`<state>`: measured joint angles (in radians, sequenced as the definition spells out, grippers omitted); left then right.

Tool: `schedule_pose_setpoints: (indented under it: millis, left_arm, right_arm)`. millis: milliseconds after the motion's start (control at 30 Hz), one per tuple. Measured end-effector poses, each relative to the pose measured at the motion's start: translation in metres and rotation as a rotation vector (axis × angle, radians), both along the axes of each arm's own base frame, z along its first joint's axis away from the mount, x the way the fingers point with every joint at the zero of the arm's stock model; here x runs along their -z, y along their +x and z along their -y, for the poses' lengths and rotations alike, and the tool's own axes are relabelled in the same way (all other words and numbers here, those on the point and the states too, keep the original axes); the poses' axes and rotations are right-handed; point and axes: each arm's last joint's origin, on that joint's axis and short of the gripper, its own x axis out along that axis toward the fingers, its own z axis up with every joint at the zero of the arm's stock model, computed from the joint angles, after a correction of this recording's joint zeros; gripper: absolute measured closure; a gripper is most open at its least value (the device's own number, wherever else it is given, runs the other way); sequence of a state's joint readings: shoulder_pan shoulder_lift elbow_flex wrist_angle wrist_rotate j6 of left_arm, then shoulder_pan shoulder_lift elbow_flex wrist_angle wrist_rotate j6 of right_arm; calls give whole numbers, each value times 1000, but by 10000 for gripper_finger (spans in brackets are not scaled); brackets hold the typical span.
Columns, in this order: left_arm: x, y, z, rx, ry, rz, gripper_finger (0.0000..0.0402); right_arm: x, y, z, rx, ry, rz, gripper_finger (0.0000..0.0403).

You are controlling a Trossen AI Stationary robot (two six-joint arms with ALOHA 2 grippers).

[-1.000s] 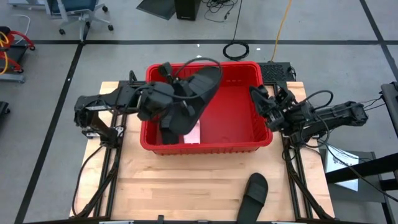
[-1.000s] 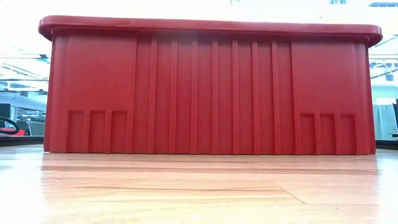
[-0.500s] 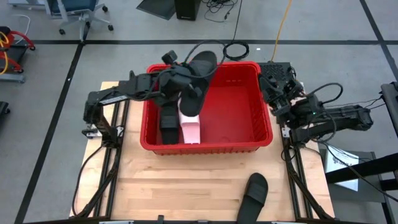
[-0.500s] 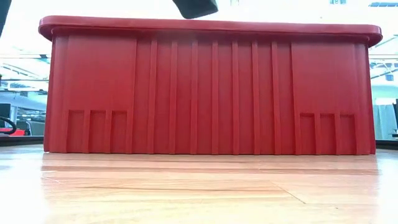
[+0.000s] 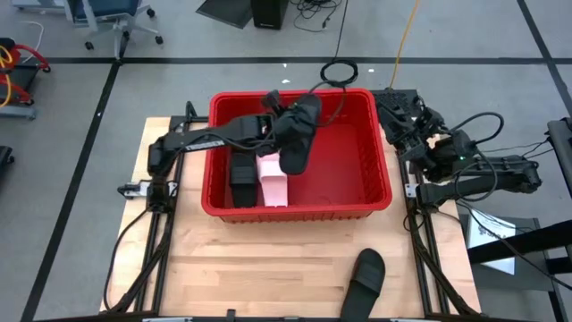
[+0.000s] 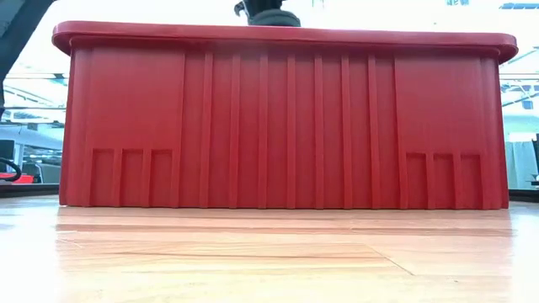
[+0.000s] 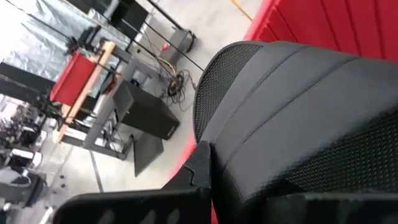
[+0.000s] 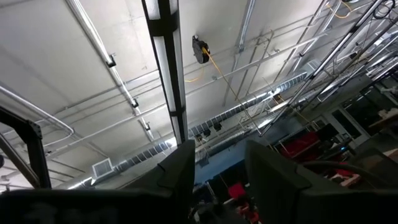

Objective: Pick and place slides into bin
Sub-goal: Put the black slide into the red bin

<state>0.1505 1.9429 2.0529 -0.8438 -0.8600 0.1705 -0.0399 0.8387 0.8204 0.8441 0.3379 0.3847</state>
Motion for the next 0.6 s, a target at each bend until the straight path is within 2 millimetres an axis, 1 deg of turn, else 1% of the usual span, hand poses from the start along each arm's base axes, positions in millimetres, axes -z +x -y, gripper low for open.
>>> schedule_pose_setpoints:
  millis: [300, 433, 600]
  left_arm:
    - [32, 19, -11, -46, -133, 72, 380]
    - [47, 25, -21, -74, -163, 62, 380]
    - [72, 32, -36, -125, -199, 25, 380]
  right_arm:
    - [3, 3, 0, -19, 18, -30, 273]
    - [3, 3, 0, -19, 18, -29, 273]
    - [3, 3, 0, -33, 34, -20, 273]
